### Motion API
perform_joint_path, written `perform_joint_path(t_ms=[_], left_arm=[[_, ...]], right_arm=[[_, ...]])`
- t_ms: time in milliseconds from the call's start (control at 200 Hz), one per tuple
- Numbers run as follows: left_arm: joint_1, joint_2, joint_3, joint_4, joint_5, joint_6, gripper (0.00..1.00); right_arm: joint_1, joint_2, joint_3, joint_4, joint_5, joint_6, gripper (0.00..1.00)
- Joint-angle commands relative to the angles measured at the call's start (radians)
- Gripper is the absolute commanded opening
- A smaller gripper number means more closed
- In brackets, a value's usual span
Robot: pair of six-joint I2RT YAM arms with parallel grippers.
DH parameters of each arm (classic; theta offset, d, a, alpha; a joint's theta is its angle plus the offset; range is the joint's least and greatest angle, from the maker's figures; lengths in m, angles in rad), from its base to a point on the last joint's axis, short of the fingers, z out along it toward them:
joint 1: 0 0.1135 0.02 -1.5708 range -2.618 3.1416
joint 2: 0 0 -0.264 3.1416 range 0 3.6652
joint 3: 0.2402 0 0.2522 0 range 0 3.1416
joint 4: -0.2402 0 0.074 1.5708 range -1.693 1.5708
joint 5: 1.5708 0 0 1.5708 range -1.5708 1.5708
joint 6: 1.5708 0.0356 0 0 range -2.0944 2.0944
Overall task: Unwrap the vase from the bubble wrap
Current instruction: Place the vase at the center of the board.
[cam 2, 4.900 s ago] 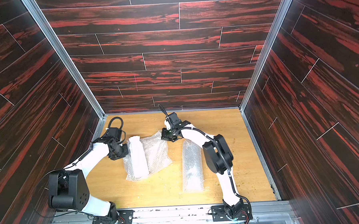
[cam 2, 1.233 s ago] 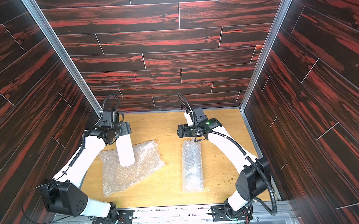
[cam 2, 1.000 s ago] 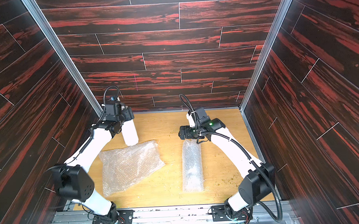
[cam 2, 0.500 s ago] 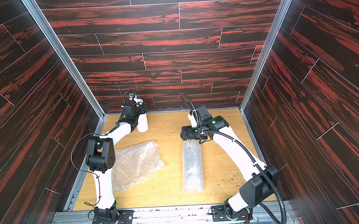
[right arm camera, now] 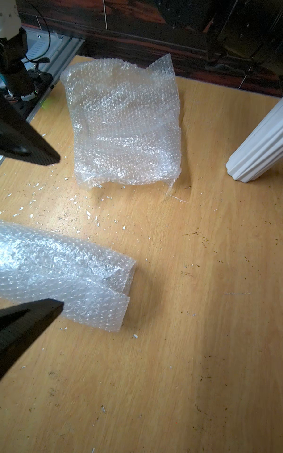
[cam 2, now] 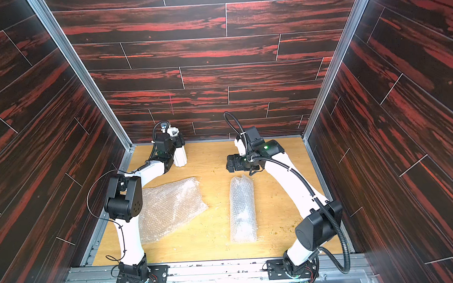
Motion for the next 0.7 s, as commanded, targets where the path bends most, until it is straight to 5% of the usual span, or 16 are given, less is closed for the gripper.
perform_joint_path(t_ms=[0,391,481,696], left_arm=[[-0.002,-0.074,-0.039,0.022,-0.007,-0.015,0.17],[-0.001,-0.143,-0.089,-0.031,-0.009,-0.047,0.63],[0.0,-0.153,-0.086,-0.053,-0.011,-0.049,0.95],[-0.001,-0.183,-0.109,-0.052,-0.018,-0.044,0.98]], right_arm=[[-0.005,0.022,0.017,-0.006,-0.019,-0.011,0.89],[-0.005,0.026,0.033,0.002,-0.027,0.009,0.89],[-0.006,0.016,0.034,-0.002,-0.015,0.01,0.89],[-0.006,-0.006,0.034,-0.013,0.0,0.006,0.89]])
